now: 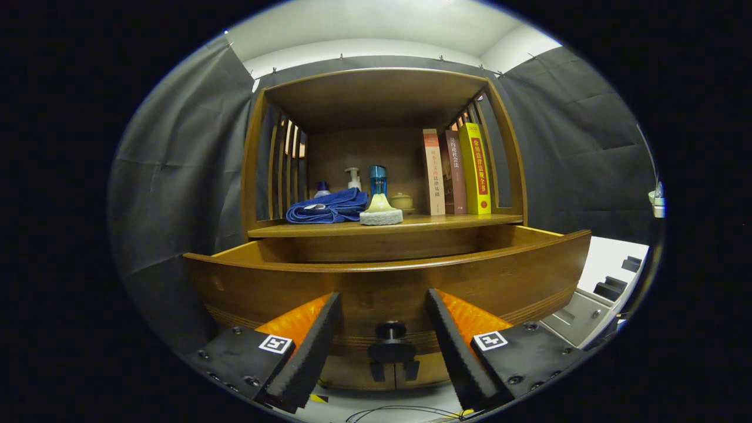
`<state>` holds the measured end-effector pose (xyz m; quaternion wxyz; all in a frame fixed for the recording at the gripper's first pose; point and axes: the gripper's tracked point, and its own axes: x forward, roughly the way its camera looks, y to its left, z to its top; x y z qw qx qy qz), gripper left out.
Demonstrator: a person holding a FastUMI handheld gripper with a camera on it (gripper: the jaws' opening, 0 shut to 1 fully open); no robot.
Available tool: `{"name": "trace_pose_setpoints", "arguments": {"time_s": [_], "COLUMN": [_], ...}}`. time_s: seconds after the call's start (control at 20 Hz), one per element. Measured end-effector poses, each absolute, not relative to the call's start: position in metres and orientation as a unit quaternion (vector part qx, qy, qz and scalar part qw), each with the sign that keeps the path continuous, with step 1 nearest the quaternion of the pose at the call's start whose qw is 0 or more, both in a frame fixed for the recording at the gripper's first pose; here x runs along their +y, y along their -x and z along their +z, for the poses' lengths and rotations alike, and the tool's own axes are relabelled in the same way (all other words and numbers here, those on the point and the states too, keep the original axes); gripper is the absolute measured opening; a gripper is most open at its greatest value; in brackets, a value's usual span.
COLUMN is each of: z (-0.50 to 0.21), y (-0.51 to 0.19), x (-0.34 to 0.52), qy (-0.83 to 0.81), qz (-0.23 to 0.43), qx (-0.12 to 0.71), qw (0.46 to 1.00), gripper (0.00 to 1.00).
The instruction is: Pull open the drawer, take out the items inside it, and place them on the countertop above the cabinet.
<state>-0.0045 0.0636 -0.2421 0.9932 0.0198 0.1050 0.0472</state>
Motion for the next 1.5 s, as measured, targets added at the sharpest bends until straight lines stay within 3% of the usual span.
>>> {"name": "trace_pose_setpoints", "arguments": {"time_s": [1.5], "z": [-0.281], "y": [-0.126], "x": [0.079], "qy": [-0.019], "qz": [0.048], "qx": [0.137], "qw": [0.989], "gripper": [0.97]}}
